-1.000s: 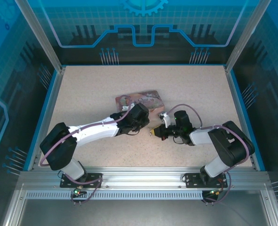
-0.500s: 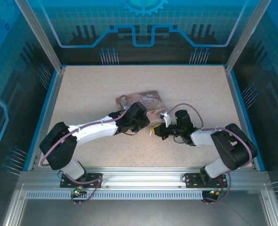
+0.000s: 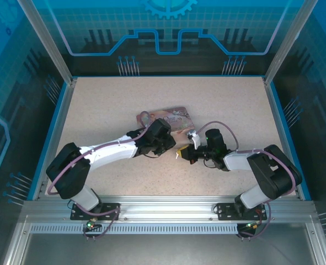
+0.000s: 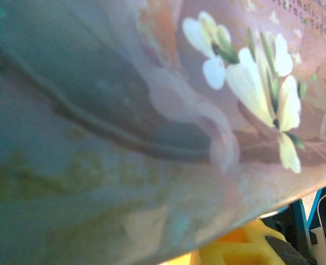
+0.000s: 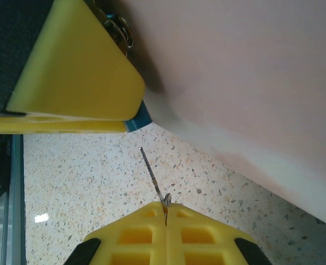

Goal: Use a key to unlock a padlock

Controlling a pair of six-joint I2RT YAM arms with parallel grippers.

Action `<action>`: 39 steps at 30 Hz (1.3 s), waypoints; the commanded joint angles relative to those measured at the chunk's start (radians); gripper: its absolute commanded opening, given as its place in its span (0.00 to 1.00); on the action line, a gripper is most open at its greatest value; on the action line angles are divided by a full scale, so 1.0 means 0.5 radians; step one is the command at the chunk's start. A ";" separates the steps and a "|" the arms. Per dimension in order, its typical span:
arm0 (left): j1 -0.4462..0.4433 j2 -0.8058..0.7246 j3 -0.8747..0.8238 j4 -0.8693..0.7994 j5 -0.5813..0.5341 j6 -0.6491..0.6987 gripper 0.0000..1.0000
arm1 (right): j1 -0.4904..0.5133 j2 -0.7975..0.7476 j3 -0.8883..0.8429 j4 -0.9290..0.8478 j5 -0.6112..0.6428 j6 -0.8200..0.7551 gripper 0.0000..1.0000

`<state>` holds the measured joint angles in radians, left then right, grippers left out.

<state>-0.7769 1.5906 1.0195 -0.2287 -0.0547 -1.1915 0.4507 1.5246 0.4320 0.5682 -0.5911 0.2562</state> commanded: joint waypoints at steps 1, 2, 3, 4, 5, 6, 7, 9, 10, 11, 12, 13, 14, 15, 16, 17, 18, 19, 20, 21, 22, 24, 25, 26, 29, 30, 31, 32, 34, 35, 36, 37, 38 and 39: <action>0.034 -0.005 0.089 -0.004 0.072 0.084 0.11 | -0.019 0.014 -0.023 0.025 -0.011 -0.041 0.00; 0.040 -0.005 0.090 -0.006 0.087 0.084 0.11 | -0.018 0.014 -0.023 0.038 -0.017 -0.038 0.00; 0.044 -0.004 0.096 -0.007 0.096 0.086 0.11 | -0.018 0.013 -0.026 0.052 -0.022 -0.035 0.00; 0.045 -0.005 0.099 -0.014 0.097 0.088 0.11 | -0.020 0.013 -0.026 0.057 -0.019 -0.034 0.00; 0.047 -0.003 0.102 -0.016 0.100 0.088 0.11 | -0.018 0.011 -0.033 0.070 -0.019 -0.031 0.00; 0.047 -0.003 0.105 -0.015 0.103 0.088 0.11 | -0.019 0.013 -0.035 0.088 -0.022 -0.026 0.00; 0.047 0.000 0.109 -0.015 0.106 0.089 0.11 | -0.021 0.010 -0.036 0.096 -0.023 -0.022 0.00; 0.046 -0.003 0.106 -0.004 0.104 0.088 0.11 | -0.020 0.013 -0.027 0.100 -0.025 -0.023 0.00; 0.046 -0.005 0.106 -0.003 0.105 0.085 0.11 | -0.019 0.013 -0.024 0.099 -0.025 -0.024 0.00; 0.045 -0.005 0.103 0.004 0.103 0.081 0.11 | -0.021 0.016 -0.023 0.105 -0.025 -0.025 0.00; 0.046 -0.003 0.099 0.009 0.108 0.081 0.10 | -0.021 0.017 -0.020 0.114 -0.029 -0.022 0.00; 0.047 -0.003 0.099 0.012 0.109 0.075 0.10 | -0.022 0.018 -0.015 0.115 -0.033 -0.018 0.00; 0.047 -0.005 0.095 0.020 0.109 0.073 0.10 | -0.021 0.017 -0.012 0.121 -0.034 -0.016 0.00; 0.047 -0.004 0.091 0.021 0.115 0.073 0.10 | -0.019 0.017 -0.007 0.122 -0.029 -0.015 0.00; 0.047 -0.003 0.088 0.022 0.115 0.065 0.10 | -0.022 0.016 -0.005 0.121 -0.027 -0.017 0.00; 0.047 -0.009 0.082 0.028 0.115 0.066 0.10 | -0.020 0.014 -0.002 0.118 -0.021 -0.021 0.00; 0.047 -0.011 0.076 0.031 0.115 0.063 0.10 | -0.022 0.014 0.001 0.116 -0.013 -0.021 0.00; 0.045 -0.013 0.073 0.034 0.112 0.060 0.10 | -0.019 0.016 0.008 0.113 -0.011 -0.020 0.00; 0.046 -0.017 0.069 0.039 0.111 0.057 0.10 | -0.022 0.023 0.017 0.106 -0.010 -0.021 0.00; 0.047 -0.017 0.063 0.045 0.110 0.053 0.10 | -0.018 0.031 0.028 0.094 -0.010 -0.024 0.00; 0.047 -0.020 0.063 0.049 0.109 0.052 0.10 | -0.018 0.036 0.034 0.094 -0.011 -0.024 0.00; 0.045 -0.020 0.059 0.052 0.119 0.054 0.10 | -0.019 0.041 0.038 0.111 -0.016 -0.015 0.00; 0.047 -0.020 0.055 0.055 0.117 0.051 0.09 | -0.018 0.040 0.038 0.118 -0.019 -0.015 0.00; 0.047 -0.021 0.050 0.061 0.120 0.048 0.10 | -0.019 0.037 0.039 0.124 -0.017 -0.012 0.00; 0.047 -0.026 0.038 0.074 0.122 0.039 0.09 | -0.019 0.034 0.033 0.147 -0.010 -0.006 0.00; 0.047 -0.030 0.038 0.068 0.123 0.040 0.09 | -0.019 0.032 0.029 0.170 -0.006 0.003 0.00; 0.047 -0.031 0.040 0.068 0.124 0.039 0.09 | -0.019 0.034 0.023 0.191 -0.005 0.011 0.00; 0.047 -0.032 0.041 0.066 0.122 0.041 0.09 | -0.018 0.034 0.023 0.209 -0.002 0.020 0.00; 0.046 -0.036 0.040 0.062 0.122 0.039 0.09 | -0.019 0.045 0.037 0.208 0.009 0.022 0.00; 0.046 -0.036 0.040 0.060 0.124 0.039 0.09 | -0.018 0.052 0.042 0.216 0.011 0.025 0.00; 0.047 -0.035 0.041 0.062 0.124 0.041 0.09 | -0.019 0.058 0.046 0.228 0.013 0.030 0.00; 0.047 -0.036 0.041 0.060 0.126 0.039 0.09 | -0.021 0.064 0.050 0.238 0.013 0.033 0.00; 0.047 -0.036 0.039 0.064 0.126 0.036 0.09 | -0.020 0.069 0.056 0.238 0.013 0.034 0.00; 0.047 -0.037 0.036 0.069 0.122 0.034 0.09 | -0.020 0.074 0.062 0.240 0.012 0.034 0.00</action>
<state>-0.7609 1.5906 1.0313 -0.2363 -0.0200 -1.1744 0.4503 1.5444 0.4343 0.6533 -0.5842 0.2653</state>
